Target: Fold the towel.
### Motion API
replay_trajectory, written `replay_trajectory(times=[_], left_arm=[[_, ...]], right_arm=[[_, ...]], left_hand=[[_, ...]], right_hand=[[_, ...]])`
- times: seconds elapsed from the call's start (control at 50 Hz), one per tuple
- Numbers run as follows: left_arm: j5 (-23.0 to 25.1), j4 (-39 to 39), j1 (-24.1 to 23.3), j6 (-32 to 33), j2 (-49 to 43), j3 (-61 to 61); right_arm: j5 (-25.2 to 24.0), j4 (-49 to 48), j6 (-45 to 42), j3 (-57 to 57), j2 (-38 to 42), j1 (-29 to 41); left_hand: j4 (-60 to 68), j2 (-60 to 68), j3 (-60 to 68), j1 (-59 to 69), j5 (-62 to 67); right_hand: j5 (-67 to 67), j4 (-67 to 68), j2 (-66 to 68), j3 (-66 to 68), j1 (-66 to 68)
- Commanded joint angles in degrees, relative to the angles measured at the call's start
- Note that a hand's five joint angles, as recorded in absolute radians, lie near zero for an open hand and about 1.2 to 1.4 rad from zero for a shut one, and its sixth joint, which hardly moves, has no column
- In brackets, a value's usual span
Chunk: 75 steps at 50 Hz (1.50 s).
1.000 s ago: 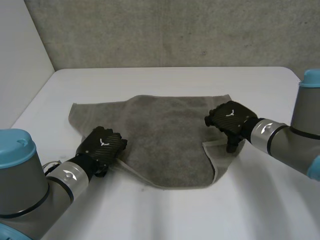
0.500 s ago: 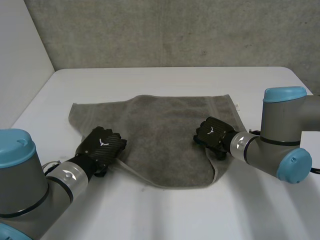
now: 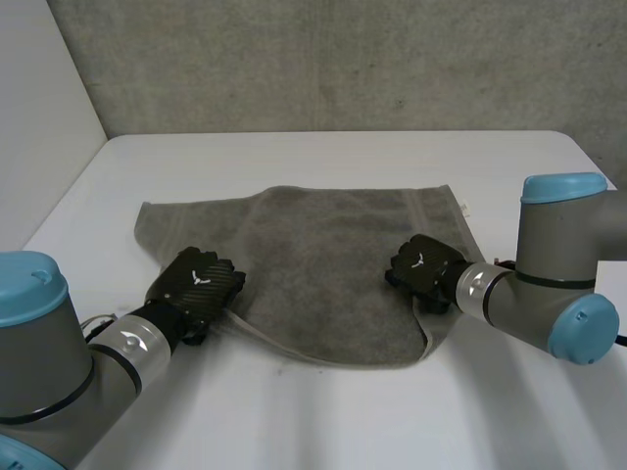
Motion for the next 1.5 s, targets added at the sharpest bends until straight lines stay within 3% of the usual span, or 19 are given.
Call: replay_trajectory(times=[0.02, 0.18, 0.38, 0.5, 0.64, 0.86, 0.94, 1.2, 1.22, 1.24, 1.3, 1.42, 1.5], left_arm=[[0.0, 0.0, 0.01, -0.01, 0.0, 0.0], [0.0, 0.88, 0.18, -0.01, -0.79, 0.17], [0.09, 2.55, 2.82, 0.07, -5.35, 0.7], [-0.18, 2.63, 3.17, 0.07, -6.24, 0.79], [-0.35, 3.25, 3.52, 0.07, -6.59, 0.79], [-0.79, 9.13, 4.22, 0.07, -8.25, 1.14], [-0.79, 8.87, 4.22, 0.07, -8.96, 1.49], [-1.14, 4.3, 5.37, 0.16, -9.4, 0.61], [-1.75, 3.69, 5.8, 0.16, -8.97, 0.61], [-2.72, 2.99, 6.24, 0.25, -8.44, 0.7], [-3.96, 2.28, 6.51, 0.16, -7.38, 0.96], [-5.98, -0.53, 6.07, -0.01, 4.4, 2.19], [-5.98, -4.47, 6.24, -0.1, 17.54, 4.73]], right_arm=[[-0.43, -0.33, 0.81, 1.01, -2.27, -0.09], [1.15, -3.15, 10.83, 5.23, -9.83, -0.97], [2.55, -9.81, 30.22, 16.2, -23.08, -10.79], [4.32, -14.39, 39.37, 21.39, -28.45, -15.72], [4.23, -17.73, 44.22, 25.96, -31.53, -20.29], [3.44, -18.53, 44.31, 28.6, -34.34, -23.02], [3.53, -18.53, 44.14, 28.87, -35.31, -23.82], [4.05, -19.14, 43.87, 28.61, -35.14, -23.73], [4.05, -19.4, 43.87, 28.61, -35.14, -23.73], [4.05, -19.41, 43.87, 28.61, -35.14, -23.73], [3.7, -18.97, 43.35, 27.82, -35.23, -23.55], [3.44, -15.47, 37.04, 25.28, -41.35, -23.38], [3.44, -10.09, 32.01, 21.75, -45.95, -23.55]], left_hand=[[10.22, 10.24, 10.28, 12.26, 10.41], [8.73, 8.75, 8.79, 10.77, 8.92], [-16.13, -16.1, -16.06, -14.08, -15.93], [-22.23, -22.2, -22.16, -20.18, -22.03], [-24.08, -24.05, -24.01, -22.03, -23.88], [-18.56, -18.53, -18.5, -16.51, -18.37], [-12.82, -12.8, -12.76, -10.78, -12.63], [-13.14, -13.12, -13.08, -11.1, -12.95], [-8.98, -8.95, -8.92, -6.93, -8.78], [10.02, 10.05, 10.09, 12.07, 10.22], [10.22, 10.24, 10.28, 12.26, 10.41], [10.22, 10.24, 10.28, 12.26, 10.41], [10.22, 10.24, 10.28, 12.26, 10.41]], right_hand=[[31.55, 31.56, 31.49, 31.55, 38.16], [31.55, 31.56, 31.49, 31.55, 38.16], [31.55, 31.56, 31.49, 31.55, 38.16], [31.55, 31.56, 31.49, 31.55, 38.16], [31.55, 31.56, 31.49, 31.55, 38.16], [31.55, 31.56, 31.49, 31.55, 38.16], [31.55, 31.56, 31.49, 31.55, 38.16], [31.55, 31.56, 31.49, 31.55, 38.16], [31.55, 31.56, 31.49, 31.55, 38.16], [31.55, 31.56, 31.49, 31.55, 38.16], [31.55, 31.56, 31.49, 31.55, 38.16], [31.55, 31.56, 31.49, 31.55, 38.16], [31.55, 31.56, 31.49, 31.55, 38.16]])
